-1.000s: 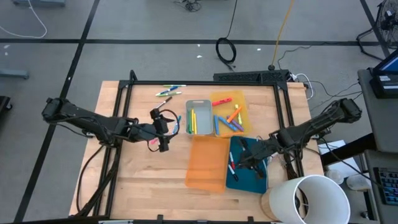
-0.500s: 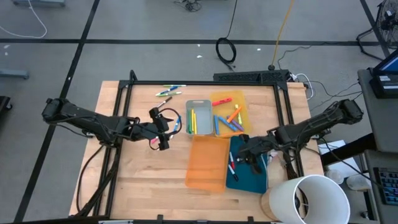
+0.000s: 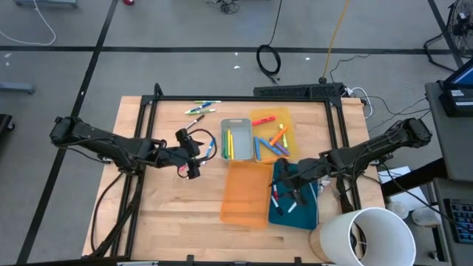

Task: Pick & Place Markers
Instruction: Put the white and green highlighter pen into the blue bin

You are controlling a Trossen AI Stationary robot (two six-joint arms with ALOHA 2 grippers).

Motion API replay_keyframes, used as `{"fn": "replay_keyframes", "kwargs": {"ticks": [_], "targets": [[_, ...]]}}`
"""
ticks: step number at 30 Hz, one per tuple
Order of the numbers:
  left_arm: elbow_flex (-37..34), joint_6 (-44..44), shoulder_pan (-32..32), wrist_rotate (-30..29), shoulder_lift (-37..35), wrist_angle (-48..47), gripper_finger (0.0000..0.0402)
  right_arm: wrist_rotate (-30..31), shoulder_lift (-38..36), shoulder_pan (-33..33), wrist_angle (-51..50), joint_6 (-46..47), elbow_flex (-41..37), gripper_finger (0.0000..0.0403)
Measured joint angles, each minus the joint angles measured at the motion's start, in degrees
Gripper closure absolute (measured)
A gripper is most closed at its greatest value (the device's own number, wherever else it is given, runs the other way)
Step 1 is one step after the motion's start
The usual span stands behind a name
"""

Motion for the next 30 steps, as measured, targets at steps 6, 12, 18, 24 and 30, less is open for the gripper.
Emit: {"fn": "replay_keyframes", "kwargs": {"ticks": [6,12,18,24,30], "targets": [[0.0,-13.0,0.0,1.5,0.0,-11.8,0.0158,0.0,0.0,-0.3,10.0,-10.4,0.0,0.0219],[0.0,-26.9,0.0,-0.1,0.0,-23.9,0.0158,0.0,0.0,-2.7,14.0,-12.9,0.0,0.0218],[-3.2,-35.5,2.5,-1.2,0.1,-23.7,0.0158,0.0,1.3,-4.7,14.2,-12.0,0.0,0.0223],[-9.4,-33.7,8.8,8.6,0.1,-20.6,0.0158,-0.1,2.8,-5.3,14.5,-11.4,0.0,0.0223],[-13.6,-31.6,13.7,10.4,0.1,-15.6,0.0158,-0.2,3.4,-5.3,14.8,-11.5,0.0,0.0221]]}}
